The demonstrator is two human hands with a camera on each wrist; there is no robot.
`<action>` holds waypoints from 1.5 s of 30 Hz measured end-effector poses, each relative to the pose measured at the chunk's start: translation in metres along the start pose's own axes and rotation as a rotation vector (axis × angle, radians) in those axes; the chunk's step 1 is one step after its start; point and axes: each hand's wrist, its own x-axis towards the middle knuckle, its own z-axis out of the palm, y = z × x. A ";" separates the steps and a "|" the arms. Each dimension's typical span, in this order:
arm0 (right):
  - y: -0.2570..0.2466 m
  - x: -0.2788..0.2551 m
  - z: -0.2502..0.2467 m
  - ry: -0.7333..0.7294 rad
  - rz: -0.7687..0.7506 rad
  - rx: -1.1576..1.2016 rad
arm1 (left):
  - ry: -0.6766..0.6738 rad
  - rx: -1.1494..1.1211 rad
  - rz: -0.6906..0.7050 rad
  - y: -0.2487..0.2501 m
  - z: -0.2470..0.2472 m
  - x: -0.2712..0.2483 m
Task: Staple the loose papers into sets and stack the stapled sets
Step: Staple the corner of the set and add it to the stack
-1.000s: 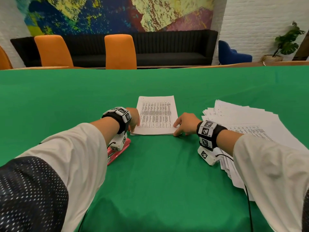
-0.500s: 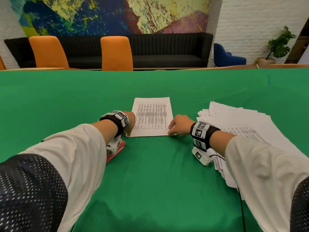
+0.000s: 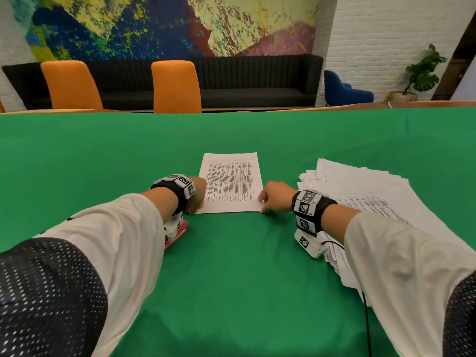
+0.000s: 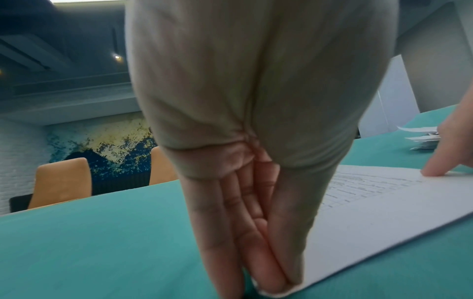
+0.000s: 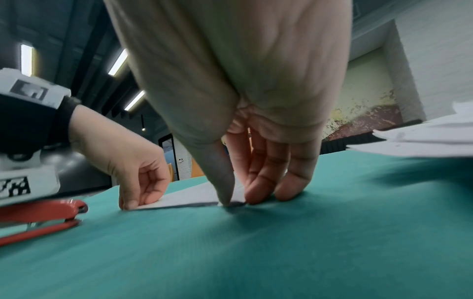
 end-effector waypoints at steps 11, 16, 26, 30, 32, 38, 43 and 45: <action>0.099 -0.087 -0.070 0.083 0.327 0.019 | 0.238 -0.167 0.006 -0.025 -0.028 -0.032; 0.097 -0.137 -0.046 -0.285 0.267 -0.168 | 0.011 -0.024 -0.044 -0.047 -0.022 -0.059; 0.037 -0.170 -0.027 -0.164 -0.079 -0.095 | 0.000 0.226 0.079 -0.034 0.048 -0.084; 0.082 -0.135 -0.042 -0.088 0.354 -0.248 | 0.014 0.145 0.110 -0.031 0.051 -0.091; 0.099 -0.130 -0.042 -0.145 0.480 -0.253 | 0.029 0.118 0.118 -0.033 0.053 -0.090; 0.122 -0.125 -0.052 -0.004 0.503 0.184 | 0.049 0.057 0.149 -0.044 0.060 -0.086; 0.106 -0.140 -0.083 -0.153 0.291 0.563 | 0.077 0.032 0.221 -0.053 0.058 -0.089; 0.092 -0.137 -0.093 -0.245 0.179 0.623 | 0.123 0.081 0.279 -0.055 0.048 -0.094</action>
